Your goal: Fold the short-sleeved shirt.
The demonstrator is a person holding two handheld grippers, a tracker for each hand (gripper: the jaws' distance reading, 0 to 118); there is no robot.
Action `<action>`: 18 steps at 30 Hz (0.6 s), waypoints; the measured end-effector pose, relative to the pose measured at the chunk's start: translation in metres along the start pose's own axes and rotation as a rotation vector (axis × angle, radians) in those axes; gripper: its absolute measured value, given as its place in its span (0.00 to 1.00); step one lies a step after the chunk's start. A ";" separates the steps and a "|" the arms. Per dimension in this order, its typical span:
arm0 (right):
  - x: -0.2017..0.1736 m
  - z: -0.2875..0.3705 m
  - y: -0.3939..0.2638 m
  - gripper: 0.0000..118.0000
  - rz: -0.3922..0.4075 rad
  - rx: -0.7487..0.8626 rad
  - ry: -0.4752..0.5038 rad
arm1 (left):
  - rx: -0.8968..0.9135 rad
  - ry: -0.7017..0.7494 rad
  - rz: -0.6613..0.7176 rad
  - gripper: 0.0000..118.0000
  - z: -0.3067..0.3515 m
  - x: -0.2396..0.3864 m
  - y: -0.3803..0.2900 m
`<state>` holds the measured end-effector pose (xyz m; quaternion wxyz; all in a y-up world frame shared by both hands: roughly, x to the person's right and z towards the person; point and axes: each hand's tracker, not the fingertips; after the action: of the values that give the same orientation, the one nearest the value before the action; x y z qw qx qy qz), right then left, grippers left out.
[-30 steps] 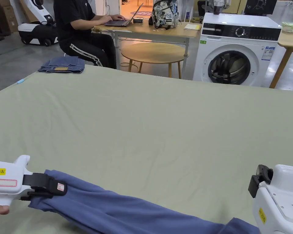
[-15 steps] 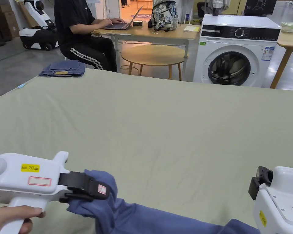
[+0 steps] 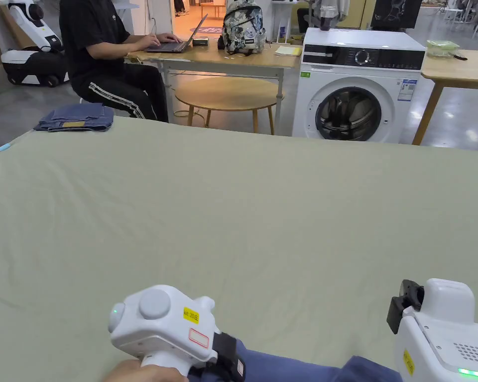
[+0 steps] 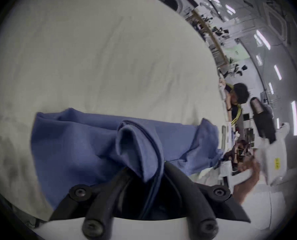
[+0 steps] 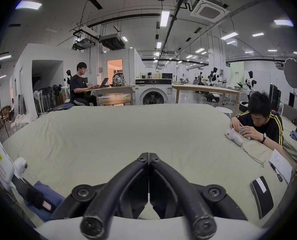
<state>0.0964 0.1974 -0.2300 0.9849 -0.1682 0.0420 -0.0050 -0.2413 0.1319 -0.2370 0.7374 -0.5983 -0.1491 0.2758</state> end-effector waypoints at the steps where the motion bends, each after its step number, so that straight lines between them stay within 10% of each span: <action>1: 0.001 0.000 -0.001 0.00 0.000 -0.004 -0.002 | -0.007 0.029 -0.014 0.02 -0.007 0.003 -0.002; 5: 0.004 0.001 -0.001 0.00 -0.002 -0.016 -0.011 | -0.012 0.069 -0.056 0.08 -0.014 0.011 -0.005; 10: 0.004 0.002 -0.001 0.00 -0.001 -0.021 -0.011 | -0.014 0.021 -0.132 0.45 0.003 0.029 -0.008; 14: 0.003 0.005 0.001 0.00 0.000 -0.018 -0.008 | 0.012 -0.040 -0.141 0.44 0.030 0.037 -0.008; 18: 0.004 0.005 0.001 0.00 -0.001 -0.016 -0.007 | 0.077 -0.088 -0.159 0.10 0.055 0.033 -0.008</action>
<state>0.1006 0.2000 -0.2258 0.9837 -0.1758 0.0387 -0.0045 -0.2429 0.1941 -0.2198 0.7720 -0.5433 -0.2177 0.2481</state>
